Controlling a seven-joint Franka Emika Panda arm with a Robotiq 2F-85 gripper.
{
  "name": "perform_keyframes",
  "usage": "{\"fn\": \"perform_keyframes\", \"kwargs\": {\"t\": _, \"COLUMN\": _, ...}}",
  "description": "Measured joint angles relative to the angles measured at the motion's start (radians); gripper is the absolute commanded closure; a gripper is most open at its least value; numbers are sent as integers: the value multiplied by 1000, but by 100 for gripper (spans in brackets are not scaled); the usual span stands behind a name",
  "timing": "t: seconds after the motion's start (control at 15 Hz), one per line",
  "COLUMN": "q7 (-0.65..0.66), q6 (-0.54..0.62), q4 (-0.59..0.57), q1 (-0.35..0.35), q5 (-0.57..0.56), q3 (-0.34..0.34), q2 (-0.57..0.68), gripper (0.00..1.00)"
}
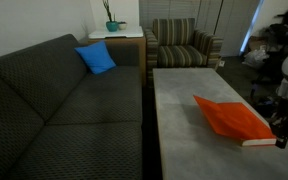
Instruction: Open the first cover of the book
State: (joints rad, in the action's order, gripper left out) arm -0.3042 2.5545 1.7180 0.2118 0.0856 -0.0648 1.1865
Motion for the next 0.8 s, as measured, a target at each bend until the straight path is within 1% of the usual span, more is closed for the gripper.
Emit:
{"fn": "perform_keyframes", "kwargs": {"t": 0.13, "q7": -6, "q6": 1, "q4": 78, "q1": 0, "q5": -38, "q3": 1, "q2": -92, "gripper": 100}}
{"fn": "perform_keyframes", "kwargs": {"t": 0.2, "q7": -7, "q6": 1, "q4": 109, "q1": 0, "q5": -57, "q3": 2, "q2": -134, "gripper": 95}}
{"fn": "perform_keyframes", "kwargs": {"t": 0.27, "q7": -9, "q6": 1, "q4": 135, "q1": 0, "q5": -74, "q3": 4, "q2": -172, "gripper": 74}}
{"fn": "perform_keyframes", "kwargs": {"t": 0.53, "q7": -34, "q6": -3, "q4": 203, "q1": 1, "q5": -108, "q3": 6, "q2": -282, "gripper": 46}}
{"fn": "perform_keyframes", "kwargs": {"t": 0.8, "q7": -82, "q6": -3, "q4": 226, "q1": 3, "q5": -109, "q3": 5, "q2": -324, "gripper": 17}}
